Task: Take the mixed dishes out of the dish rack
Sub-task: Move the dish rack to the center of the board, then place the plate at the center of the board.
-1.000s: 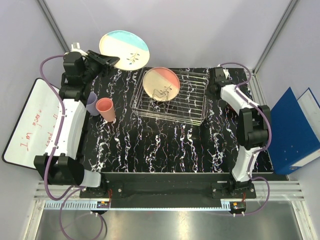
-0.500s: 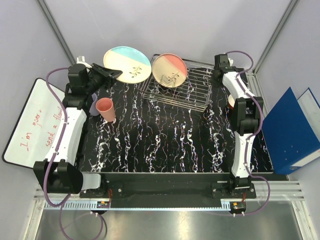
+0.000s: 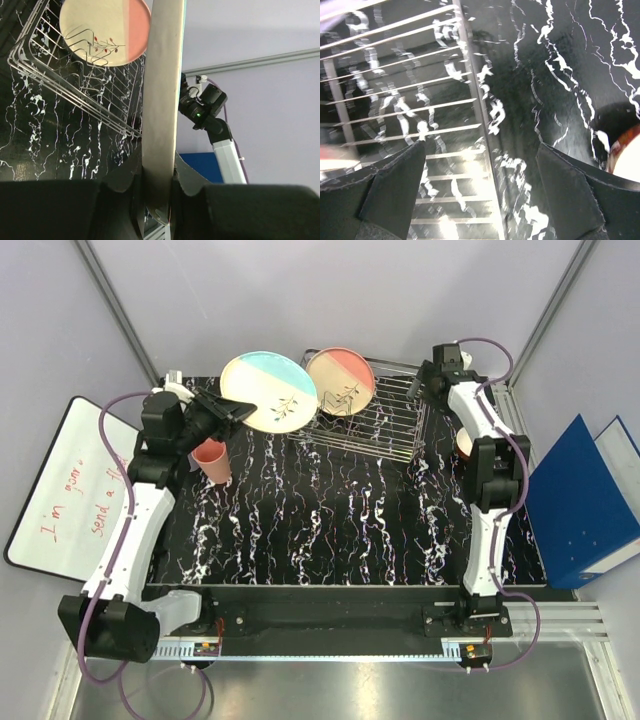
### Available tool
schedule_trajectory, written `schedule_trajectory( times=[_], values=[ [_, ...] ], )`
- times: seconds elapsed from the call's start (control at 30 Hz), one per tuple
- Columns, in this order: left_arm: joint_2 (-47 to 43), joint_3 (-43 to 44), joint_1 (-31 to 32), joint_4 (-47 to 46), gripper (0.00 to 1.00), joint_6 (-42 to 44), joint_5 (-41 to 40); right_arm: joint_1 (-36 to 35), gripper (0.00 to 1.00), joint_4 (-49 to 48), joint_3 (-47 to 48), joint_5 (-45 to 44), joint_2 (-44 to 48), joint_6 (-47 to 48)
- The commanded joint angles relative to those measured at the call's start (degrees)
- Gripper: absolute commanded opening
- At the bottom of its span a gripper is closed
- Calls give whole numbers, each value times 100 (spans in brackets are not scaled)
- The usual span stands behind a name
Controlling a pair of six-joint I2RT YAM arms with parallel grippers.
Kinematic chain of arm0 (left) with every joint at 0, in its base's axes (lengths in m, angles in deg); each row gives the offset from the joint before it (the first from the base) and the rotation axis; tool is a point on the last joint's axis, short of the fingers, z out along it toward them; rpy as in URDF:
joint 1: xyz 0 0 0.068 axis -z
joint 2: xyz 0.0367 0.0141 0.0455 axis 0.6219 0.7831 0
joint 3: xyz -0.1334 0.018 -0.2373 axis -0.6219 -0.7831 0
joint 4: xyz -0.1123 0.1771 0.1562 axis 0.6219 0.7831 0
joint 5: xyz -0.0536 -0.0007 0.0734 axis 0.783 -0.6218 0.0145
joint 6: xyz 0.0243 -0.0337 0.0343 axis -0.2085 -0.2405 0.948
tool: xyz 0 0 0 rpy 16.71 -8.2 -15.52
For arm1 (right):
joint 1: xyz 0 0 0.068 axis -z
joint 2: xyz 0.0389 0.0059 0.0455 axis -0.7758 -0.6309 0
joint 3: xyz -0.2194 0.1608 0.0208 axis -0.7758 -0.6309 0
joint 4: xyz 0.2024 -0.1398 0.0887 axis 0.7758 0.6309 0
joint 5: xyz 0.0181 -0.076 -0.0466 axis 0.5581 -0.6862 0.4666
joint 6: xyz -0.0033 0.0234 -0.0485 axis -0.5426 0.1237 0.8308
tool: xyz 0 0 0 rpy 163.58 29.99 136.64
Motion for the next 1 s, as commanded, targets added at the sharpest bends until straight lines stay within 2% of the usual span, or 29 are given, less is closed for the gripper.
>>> schedule_trajectory(
  times=[0.0, 0.2, 0.33, 0.5, 0.63, 0.83, 0.97],
  values=[
    [-530, -19, 52, -1005, 0, 75, 169, -236, 100, -391, -3, -33, 1340, -182],
    [-864, -536, 166, -1128, 0, 75, 248, -386, 100, -742, -661, 54, 2895, -454],
    [-1145, -1064, 298, -1102, 0, 154, 450, -719, 100, -1314, -1732, 161, 4211, -569],
    [-1655, -1916, 491, -1110, 0, 110, 538, -1368, 100, -1384, -2445, 204, 5101, -648],
    [-1946, -2575, 764, -1163, 0, 119, 495, -1800, 100, -1797, -3427, 520, 5979, -595],
    [-2096, -3270, 905, -1390, 0, 242, 503, -1968, 100, -2351, -4747, 969, 6982, -560],
    [-1833, -3824, 914, -1699, 0, 198, 512, -1968, 100, -2360, -5214, 1161, 7194, -692]
  ],
)
